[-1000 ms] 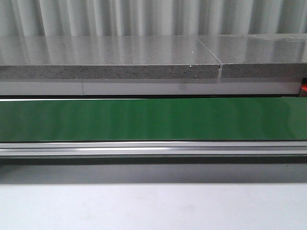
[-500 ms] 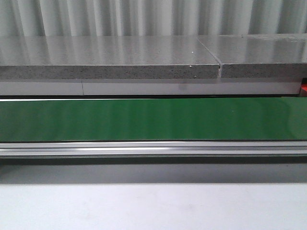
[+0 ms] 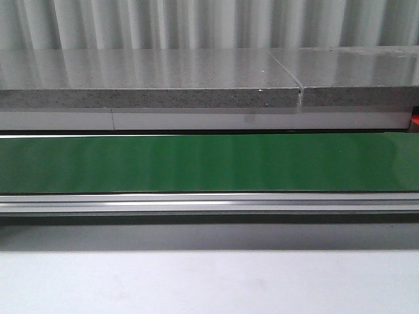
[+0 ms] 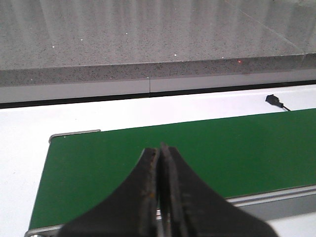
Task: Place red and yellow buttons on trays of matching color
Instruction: 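Grasp the yellow button, lower it into the yellow tray, open right gripper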
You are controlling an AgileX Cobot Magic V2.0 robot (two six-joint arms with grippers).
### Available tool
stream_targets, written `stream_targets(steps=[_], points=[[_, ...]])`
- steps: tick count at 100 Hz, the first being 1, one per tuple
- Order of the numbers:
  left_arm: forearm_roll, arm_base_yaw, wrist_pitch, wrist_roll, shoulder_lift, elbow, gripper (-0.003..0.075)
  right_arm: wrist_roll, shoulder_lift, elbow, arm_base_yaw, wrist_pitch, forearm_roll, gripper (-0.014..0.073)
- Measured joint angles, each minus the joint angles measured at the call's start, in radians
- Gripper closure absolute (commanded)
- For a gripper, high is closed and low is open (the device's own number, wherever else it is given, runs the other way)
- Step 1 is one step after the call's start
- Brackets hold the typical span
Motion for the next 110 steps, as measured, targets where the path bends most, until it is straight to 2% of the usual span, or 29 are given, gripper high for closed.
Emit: stream_targets(steps=[46, 56, 73, 80, 110], points=[[0.0, 0.0, 0.0, 0.0, 0.0, 0.0, 0.074, 0.001, 0.083, 0.002, -0.016, -0.022, -0.001, 0.042], [0.0, 0.0, 0.0, 0.0, 0.0, 0.0, 0.074, 0.001, 0.083, 0.002, -0.016, -0.024, -0.001, 0.0356], [-0.002, 0.0, 0.0, 0.0, 0.0, 0.0, 0.074, 0.001, 0.085, 0.002, -0.016, -0.026, -0.002, 0.015], [-0.002, 0.0, 0.0, 0.0, 0.0, 0.0, 0.074, 0.001, 0.085, 0.002, -0.016, -0.026, -0.002, 0.0095], [-0.002, 0.0, 0.0, 0.0, 0.0, 0.0, 0.074, 0.001, 0.085, -0.018, -0.016, 0.014, -0.006, 0.0073]])
